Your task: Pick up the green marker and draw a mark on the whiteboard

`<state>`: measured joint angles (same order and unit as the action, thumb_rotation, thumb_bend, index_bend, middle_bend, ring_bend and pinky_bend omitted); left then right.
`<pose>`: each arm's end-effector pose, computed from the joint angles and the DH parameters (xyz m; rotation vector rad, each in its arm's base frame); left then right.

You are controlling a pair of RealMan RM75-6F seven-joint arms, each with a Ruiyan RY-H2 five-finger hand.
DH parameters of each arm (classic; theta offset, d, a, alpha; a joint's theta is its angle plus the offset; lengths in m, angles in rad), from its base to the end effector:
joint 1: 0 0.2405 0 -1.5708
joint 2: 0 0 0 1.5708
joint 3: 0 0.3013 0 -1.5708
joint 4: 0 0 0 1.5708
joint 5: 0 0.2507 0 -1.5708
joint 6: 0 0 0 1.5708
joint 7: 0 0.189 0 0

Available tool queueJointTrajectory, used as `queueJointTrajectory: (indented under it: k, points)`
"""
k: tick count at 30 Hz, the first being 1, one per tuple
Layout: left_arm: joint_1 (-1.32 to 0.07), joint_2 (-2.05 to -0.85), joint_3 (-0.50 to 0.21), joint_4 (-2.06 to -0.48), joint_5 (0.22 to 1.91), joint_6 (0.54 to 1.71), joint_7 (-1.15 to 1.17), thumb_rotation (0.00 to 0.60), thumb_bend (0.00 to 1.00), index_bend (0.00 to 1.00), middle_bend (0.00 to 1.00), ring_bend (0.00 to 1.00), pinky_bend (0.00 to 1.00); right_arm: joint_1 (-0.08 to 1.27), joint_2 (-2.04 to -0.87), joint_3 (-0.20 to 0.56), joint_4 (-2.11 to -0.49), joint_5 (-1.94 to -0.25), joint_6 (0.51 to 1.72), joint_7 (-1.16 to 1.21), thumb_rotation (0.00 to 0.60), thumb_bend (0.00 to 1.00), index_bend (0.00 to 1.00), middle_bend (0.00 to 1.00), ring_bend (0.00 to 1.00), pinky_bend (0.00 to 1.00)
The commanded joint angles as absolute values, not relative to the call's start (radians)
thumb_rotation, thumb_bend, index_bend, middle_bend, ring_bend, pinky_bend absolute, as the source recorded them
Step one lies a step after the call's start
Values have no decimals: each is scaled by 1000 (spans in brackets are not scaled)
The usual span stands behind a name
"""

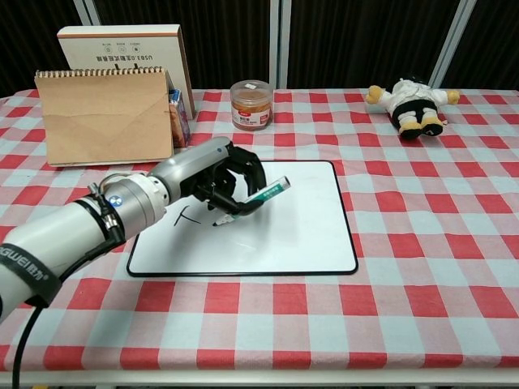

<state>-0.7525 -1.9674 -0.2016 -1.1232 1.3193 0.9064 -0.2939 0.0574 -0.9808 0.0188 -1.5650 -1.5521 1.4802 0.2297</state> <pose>-0.1139 0.3864 -0.2083 -1.7718 -1.5678 -1.3169 -0.3898 -0.2159 0.1914 1.4027 -0.9626 0.9187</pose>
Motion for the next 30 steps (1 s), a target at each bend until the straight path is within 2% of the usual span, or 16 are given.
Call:
queueJointTrajectory:
  k: [1,8,15,25,27,30]
  points:
    - [-757,-1944,-216,-1157,1341,940,-273,600,417,573,538,725,724,55,-979,22,-1564,-1556,1490,235,600,197,0,27,0,0]
    - [-709,-1741,-227,-1283,1332,985,-189,600,418,568,536,723,722,59,-989,19,-1549,-1572,1491,253,600,197,0,28,0,0]
    - [-634,-1566,-126,-1339,1250,966,111,600,418,557,525,705,662,69,-1008,19,-1527,-1584,1483,270,600,197,0,28,0,0]
    - [-616,-1555,-82,-1304,1128,952,377,600,418,543,506,686,622,77,-1012,19,-1533,-1591,1481,260,600,197,0,27,0,0]
    - [-621,-1557,-82,-1307,1105,939,405,600,418,504,485,676,613,75,-1010,19,-1535,-1589,1483,258,600,197,0,28,0,0]
    - [-629,-1549,-86,-1332,1057,917,447,600,404,312,377,624,561,71,-1010,19,-1536,-1586,1488,257,600,198,0,28,0,0]
